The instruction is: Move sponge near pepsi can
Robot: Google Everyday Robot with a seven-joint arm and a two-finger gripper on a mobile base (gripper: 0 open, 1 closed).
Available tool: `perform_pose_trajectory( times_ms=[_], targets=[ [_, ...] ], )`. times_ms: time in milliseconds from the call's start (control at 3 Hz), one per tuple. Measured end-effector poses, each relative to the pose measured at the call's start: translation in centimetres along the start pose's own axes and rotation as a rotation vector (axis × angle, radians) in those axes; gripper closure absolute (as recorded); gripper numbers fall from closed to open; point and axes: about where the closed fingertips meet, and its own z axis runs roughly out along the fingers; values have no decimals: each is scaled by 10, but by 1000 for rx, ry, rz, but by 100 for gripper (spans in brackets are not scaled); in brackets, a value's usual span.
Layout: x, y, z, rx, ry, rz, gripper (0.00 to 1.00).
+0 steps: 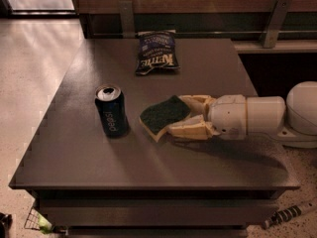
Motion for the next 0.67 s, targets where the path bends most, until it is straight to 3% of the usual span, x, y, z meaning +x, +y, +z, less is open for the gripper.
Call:
perform_pose_trajectory(
  times_ms=[667],
  targets=[
    [-2, 2, 3, -8, 0, -3, 30]
  ],
)
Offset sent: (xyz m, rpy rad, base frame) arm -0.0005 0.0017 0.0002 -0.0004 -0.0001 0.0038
